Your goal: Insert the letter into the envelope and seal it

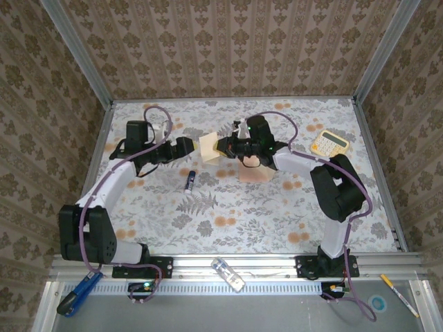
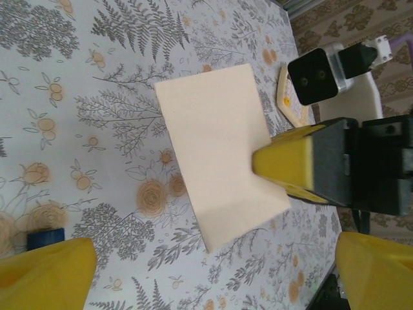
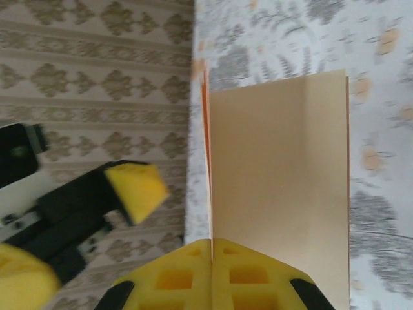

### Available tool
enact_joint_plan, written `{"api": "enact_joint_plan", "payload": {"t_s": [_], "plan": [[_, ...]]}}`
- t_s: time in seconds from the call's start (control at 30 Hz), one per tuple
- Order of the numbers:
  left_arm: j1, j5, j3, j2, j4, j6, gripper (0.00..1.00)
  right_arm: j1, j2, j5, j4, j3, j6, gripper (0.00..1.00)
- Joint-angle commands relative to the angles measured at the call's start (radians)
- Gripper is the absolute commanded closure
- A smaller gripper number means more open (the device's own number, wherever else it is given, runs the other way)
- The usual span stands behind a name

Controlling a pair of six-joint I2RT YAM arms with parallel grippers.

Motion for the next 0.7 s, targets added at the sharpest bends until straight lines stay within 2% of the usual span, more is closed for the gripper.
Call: {"api": "enact_joint_plan", "payload": {"t_s": [0.0,0.17,0.33,0.53,0.67], "plan": [[-0.013,0.022,-0.011,0.017,0.083,-0.038,0.07,0.013,0.004,-0.091,0.23,-0.015,0.152,1.0],[-0.02,0.026,-0.004,0.031,0.105,-0.047,0.13,0.033,0.033,-0.104,0.375,-0.018,0.245,1.0],[-0.02,0.037,-0.004,0.032,0.126,-0.061,0.21,0.058,0.06,-0.113,0.39,-0.006,0.254,1.0],[-0.017,0.062,-0.009,0.035,0.172,-0.097,0.39,0.069,0.077,-0.11,0.425,-0.01,0.277,1.0],[-0.007,0.095,-0.026,0.04,0.258,-0.163,0.58,0.071,0.078,-0.109,0.423,-0.013,0.275,1.0]]}}
